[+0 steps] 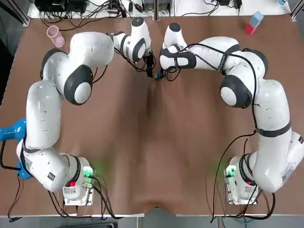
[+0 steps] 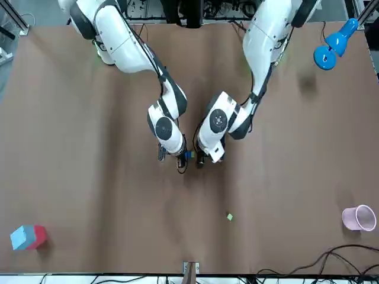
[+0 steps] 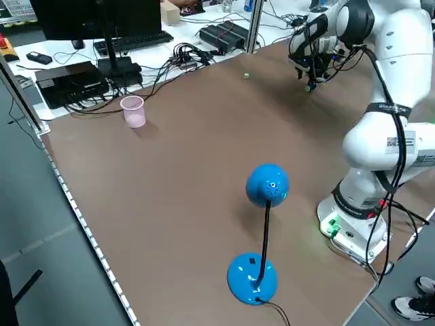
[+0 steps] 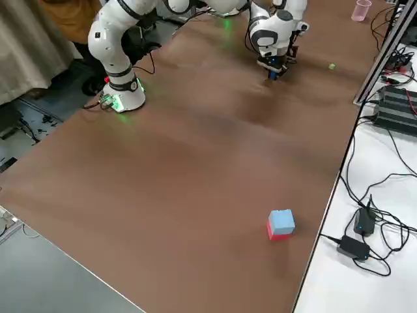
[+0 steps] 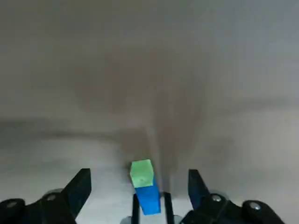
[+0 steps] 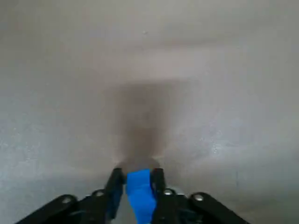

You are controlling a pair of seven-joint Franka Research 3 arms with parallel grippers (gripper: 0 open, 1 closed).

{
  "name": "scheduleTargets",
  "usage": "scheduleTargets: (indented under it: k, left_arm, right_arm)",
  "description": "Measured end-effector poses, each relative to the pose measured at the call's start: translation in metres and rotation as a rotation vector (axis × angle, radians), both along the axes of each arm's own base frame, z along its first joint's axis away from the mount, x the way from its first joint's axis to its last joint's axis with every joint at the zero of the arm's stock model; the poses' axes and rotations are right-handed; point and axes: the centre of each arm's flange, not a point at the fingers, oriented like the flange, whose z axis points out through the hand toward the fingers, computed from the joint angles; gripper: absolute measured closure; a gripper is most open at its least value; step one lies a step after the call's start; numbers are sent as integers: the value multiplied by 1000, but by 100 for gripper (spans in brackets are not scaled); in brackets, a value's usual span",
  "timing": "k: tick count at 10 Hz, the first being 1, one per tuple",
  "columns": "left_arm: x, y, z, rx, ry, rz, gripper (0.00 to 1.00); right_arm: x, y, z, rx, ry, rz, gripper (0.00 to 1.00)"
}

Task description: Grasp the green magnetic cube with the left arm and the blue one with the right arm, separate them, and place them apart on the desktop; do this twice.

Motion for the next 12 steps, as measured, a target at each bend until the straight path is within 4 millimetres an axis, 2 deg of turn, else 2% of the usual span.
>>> scheduleTargets:
  k: [1,3,8,12]
  left_arm:
    - [-1,0,-5,4,6,4,15]
    - [0,1,-7,2,3,8,26]
    - [0,0,-17,-6,-9,11,26]
    - [-12,-12,-30,-7,-10,-7,29]
  right_arm:
    - [0,0,0,0,0,0,73]
    - [0,0,0,0,0,0,73]
    - [0,0,0,0,0,0,73]
    - [0,0,0,0,0,0,73]
